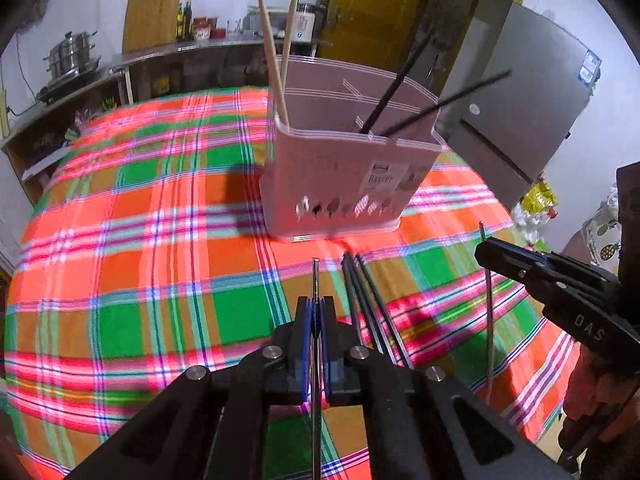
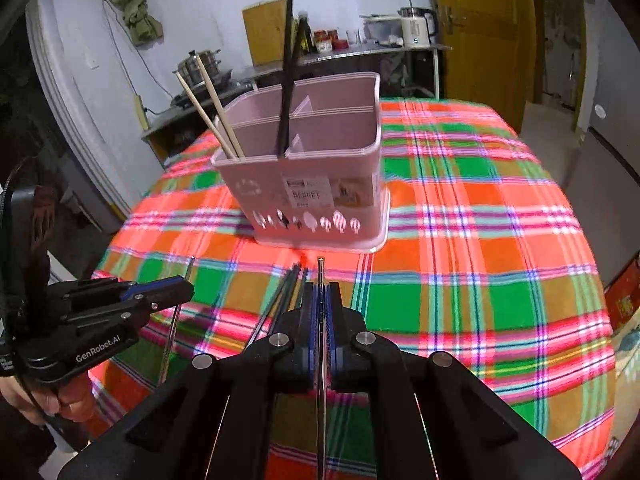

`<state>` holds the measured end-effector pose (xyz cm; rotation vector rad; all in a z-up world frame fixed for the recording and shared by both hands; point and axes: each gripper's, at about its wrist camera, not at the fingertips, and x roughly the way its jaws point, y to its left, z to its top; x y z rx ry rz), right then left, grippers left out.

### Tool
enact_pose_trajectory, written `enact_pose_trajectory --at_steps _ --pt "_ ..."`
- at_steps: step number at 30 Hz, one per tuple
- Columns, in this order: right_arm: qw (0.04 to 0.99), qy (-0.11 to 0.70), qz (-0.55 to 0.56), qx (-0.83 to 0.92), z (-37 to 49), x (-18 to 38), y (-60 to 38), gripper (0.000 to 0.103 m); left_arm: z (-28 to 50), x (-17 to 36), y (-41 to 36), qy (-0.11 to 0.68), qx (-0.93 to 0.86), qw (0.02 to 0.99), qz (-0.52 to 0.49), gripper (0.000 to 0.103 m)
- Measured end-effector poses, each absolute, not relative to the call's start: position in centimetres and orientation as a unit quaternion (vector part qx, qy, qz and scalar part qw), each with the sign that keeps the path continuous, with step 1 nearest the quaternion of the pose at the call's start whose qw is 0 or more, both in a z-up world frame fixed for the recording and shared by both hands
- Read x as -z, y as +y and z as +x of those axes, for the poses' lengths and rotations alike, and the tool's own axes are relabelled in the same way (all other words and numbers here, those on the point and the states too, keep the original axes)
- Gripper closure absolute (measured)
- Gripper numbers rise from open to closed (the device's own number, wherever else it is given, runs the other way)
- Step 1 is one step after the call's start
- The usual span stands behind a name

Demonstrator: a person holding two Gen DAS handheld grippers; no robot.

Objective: Organize utensils
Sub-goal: 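Lift both held chopsticks and carry them above the pink basket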

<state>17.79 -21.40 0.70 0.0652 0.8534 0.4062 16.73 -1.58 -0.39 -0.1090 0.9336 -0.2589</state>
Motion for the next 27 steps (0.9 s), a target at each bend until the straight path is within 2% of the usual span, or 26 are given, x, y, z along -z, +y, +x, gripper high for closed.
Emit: enact_pose_trajectory --at_steps 12,27 --pt "0.912 0.360 0.033 -0.196 17.1 -5.3 -22.0 0.099 16.1 -4.9 -1.0 0.397 0.135 0.906 -0.055 0.099" --pt "0.916 0.346 0.028 -0.199 15.8 -6.3 -22.0 0.099 14.9 -6.0 -0.1 0.385 0.134 0.911 -0.061 0.099"
